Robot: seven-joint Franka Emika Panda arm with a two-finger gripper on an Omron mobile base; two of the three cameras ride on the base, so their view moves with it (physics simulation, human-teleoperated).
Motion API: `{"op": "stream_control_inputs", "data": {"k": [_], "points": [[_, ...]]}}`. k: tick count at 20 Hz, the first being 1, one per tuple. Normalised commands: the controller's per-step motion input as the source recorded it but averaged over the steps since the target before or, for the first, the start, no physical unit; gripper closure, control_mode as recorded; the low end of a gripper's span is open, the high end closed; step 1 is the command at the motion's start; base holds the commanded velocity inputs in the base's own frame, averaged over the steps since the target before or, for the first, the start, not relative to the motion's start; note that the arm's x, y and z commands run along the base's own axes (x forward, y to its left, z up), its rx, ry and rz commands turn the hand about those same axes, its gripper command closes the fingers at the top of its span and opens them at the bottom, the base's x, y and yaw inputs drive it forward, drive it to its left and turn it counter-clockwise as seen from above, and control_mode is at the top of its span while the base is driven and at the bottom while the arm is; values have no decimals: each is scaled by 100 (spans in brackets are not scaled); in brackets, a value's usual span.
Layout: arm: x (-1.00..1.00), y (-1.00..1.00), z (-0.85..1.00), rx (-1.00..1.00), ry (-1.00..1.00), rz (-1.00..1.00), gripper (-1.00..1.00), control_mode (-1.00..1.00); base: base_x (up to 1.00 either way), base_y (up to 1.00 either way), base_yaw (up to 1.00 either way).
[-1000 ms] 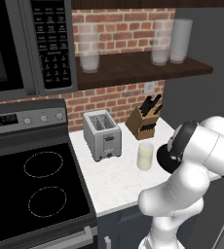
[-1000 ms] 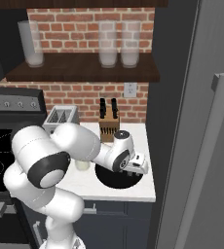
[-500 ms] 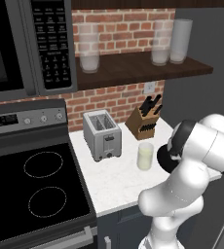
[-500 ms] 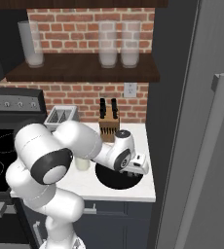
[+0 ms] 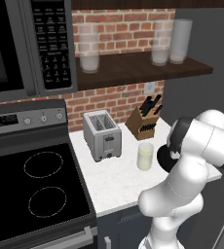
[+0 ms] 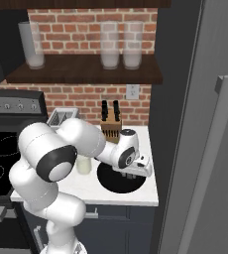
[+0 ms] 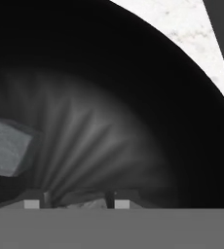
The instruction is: Grab a lemon wedge from the fridge and one ice cube from the ice bowl, and put them in the glass of lemonade.
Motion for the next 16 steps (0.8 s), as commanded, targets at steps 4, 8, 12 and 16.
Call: {"op": "stream_control_inputs", "data": {"k": [4,8,12,16], "points": [[-23,0,-28,0,2,0,100,-100,0,0,0],[-25,4,-27,0,0,0,100,-100,0,0,0],[-29,11,-23,0,0,0,100,-100,0,0,0],[-31,10,-8,0,0,0,100,-100,0,0,0]]}}
